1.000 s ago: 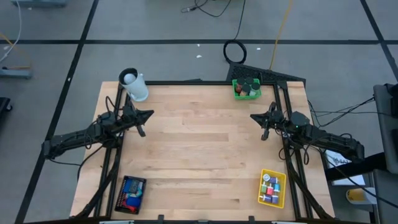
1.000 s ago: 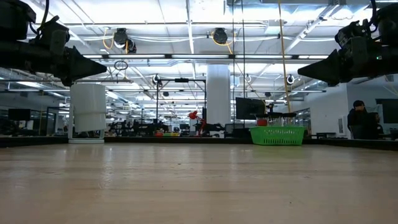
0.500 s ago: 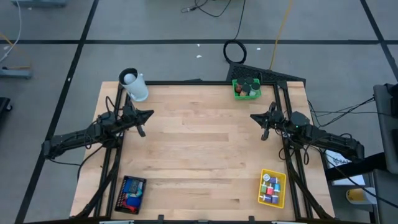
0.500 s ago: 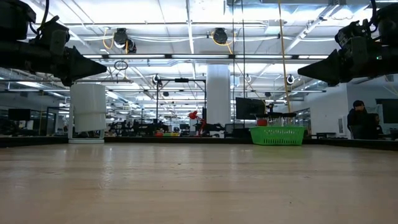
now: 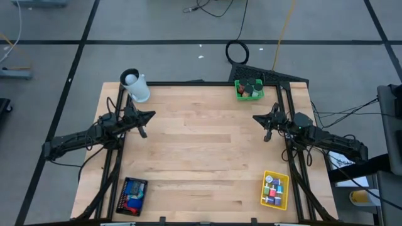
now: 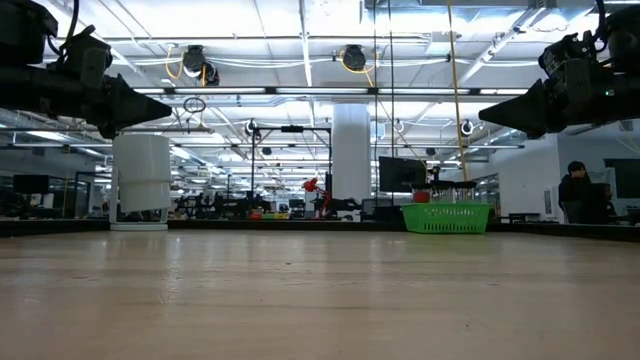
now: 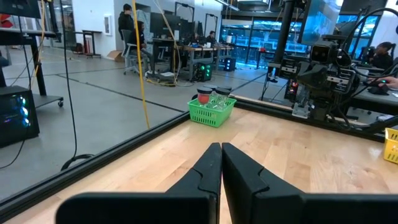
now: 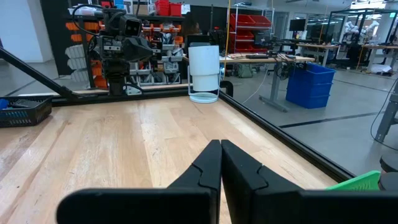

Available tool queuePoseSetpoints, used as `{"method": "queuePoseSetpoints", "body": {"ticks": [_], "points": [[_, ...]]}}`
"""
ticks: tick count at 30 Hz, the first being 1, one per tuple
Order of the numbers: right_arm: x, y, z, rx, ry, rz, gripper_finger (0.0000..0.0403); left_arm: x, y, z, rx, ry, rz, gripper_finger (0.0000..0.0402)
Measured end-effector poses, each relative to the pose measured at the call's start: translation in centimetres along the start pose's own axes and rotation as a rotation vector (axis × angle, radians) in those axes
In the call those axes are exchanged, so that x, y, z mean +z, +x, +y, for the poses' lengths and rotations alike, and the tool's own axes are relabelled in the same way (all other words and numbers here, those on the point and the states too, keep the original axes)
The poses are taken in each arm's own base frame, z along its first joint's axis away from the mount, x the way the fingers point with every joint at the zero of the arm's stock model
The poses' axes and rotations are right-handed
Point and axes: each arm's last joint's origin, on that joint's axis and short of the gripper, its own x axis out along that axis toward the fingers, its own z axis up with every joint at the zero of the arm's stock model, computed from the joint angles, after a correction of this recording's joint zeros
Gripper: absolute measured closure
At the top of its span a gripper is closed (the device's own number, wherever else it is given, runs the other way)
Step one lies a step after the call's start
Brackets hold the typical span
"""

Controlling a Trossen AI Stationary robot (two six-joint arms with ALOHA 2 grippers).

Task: Pick & Place Office items
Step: Return to Home Position

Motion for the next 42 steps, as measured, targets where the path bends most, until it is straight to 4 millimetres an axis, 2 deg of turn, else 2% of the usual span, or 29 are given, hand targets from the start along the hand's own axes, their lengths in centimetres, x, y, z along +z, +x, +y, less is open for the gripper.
{"method": "queuePoseSetpoints", "body": {"ticks": [42], "points": [[0.00,0.00,0.00,0.000,0.000,0.000,0.0398,-0.01,0.00,0.00,0.000,0.000,0.001,0.0382]]}}
